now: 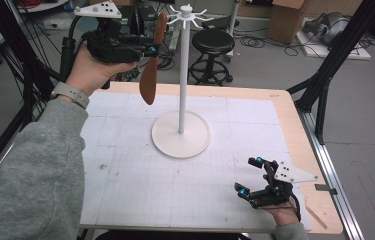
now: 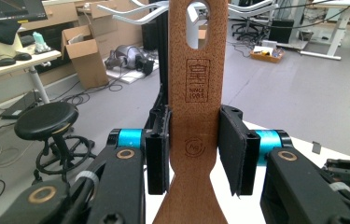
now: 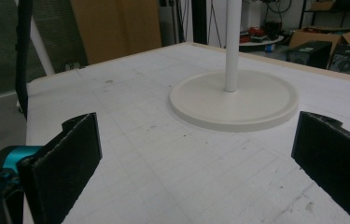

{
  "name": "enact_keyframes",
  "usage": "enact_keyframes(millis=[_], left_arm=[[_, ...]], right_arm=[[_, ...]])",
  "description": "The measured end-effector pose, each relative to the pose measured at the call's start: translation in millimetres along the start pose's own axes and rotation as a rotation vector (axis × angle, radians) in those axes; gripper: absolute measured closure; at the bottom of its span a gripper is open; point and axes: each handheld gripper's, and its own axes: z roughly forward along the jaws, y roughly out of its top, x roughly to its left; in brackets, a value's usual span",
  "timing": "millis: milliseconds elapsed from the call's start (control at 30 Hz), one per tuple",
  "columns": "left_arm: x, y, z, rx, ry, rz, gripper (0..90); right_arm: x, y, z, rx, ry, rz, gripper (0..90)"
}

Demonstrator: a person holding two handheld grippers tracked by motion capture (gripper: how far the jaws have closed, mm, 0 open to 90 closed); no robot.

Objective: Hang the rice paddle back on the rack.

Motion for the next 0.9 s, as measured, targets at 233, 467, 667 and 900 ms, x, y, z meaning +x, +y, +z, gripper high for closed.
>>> enact_keyframes(millis=[233, 467, 667, 900], left_arm=[[0.0, -1.3, 6.3, 0.007, -0.002, -0.002, 65.2], [-0.1, -2.7, 10.2, 0.022, 0.013, -0.013, 65.2], [-1.1, -3.7, 13.5, 0.028, 0.014, -0.004, 65.2], [-2.6, -4.2, 15.6, 0.025, 0.024, -0.012, 65.1]], right_arm=[[-0.4, -0.1, 0.2, -0.003, 0.002, -0.001, 0.1], [-0.3, -0.2, 0.6, -0.002, 0.002, -0.001, 0.1], [-0.5, -0.3, 1.2, 0.000, 0.001, -0.004, 0.1], [0.1, -0.2, 1.4, 0.006, 0.003, 0.002, 0.1]])
